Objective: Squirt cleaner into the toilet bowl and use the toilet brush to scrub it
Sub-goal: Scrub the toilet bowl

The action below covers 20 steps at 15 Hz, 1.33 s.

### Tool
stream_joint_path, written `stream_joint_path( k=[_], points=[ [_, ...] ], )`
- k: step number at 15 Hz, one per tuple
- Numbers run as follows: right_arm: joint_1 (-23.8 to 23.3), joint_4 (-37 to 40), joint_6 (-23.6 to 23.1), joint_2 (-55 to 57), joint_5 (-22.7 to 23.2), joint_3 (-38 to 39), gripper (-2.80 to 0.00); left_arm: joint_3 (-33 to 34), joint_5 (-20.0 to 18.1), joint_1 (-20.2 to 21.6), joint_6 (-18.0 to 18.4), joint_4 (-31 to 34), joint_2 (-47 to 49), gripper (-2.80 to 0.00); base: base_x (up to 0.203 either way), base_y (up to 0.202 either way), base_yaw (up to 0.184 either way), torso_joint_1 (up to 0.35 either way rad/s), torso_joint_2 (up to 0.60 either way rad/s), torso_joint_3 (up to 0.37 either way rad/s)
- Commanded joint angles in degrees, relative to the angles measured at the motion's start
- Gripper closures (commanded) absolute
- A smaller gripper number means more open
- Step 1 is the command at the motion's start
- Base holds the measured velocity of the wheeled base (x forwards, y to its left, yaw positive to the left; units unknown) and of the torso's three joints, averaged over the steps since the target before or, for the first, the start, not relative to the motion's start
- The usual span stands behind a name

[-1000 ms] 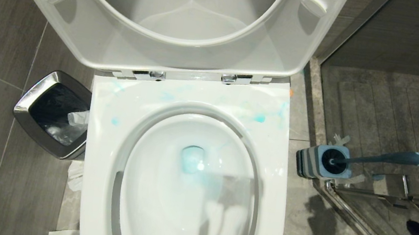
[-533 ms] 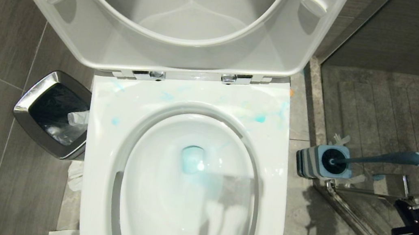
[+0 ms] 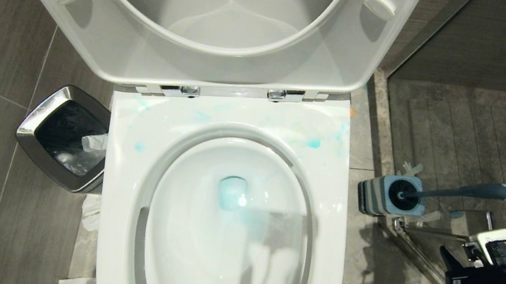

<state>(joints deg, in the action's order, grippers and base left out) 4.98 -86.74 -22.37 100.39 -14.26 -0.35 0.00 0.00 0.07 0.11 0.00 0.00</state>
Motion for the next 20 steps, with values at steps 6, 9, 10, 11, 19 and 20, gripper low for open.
stream_joint_path(
  k=[6,9,10,11,19,20],
  points=[
    [-0.2,-0.9,-0.2,5.6,-1.4,-6.8,-2.80,0.0,0.0,0.0,0.0,0.0,0.0,0.00,0.000,0.000,0.000,0.000,0.00,0.000],
    [-0.9,-0.9,0.6,7.6,-1.4,-12.6,-2.80,0.0,0.0,0.0,0.0,0.0,0.0,0.00,0.000,0.000,0.000,0.000,0.00,0.000],
    [-0.9,-0.9,0.8,8.5,-1.4,-13.9,-2.80,0.0,0.0,0.0,0.0,0.0,0.0,0.00,0.000,0.000,0.000,0.000,0.00,0.000],
    [-1.1,-0.9,0.9,9.4,-1.4,-15.8,-2.80,0.0,0.0,0.0,0.0,0.0,0.0,0.00,0.000,0.000,0.000,0.000,0.00,0.000],
    [-4.3,-0.9,0.9,15.5,-0.8,-30.0,-2.80,0.0,0.0,0.0,0.0,0.0,0.0,0.00,0.000,0.000,0.000,0.000,0.00,0.000],
    [-4.2,-0.9,0.8,15.6,0.3,-30.6,-2.80,0.0,0.0,0.0,0.0,0.0,0.0,0.00,0.000,0.000,0.000,0.000,0.00,0.000]
  ],
)
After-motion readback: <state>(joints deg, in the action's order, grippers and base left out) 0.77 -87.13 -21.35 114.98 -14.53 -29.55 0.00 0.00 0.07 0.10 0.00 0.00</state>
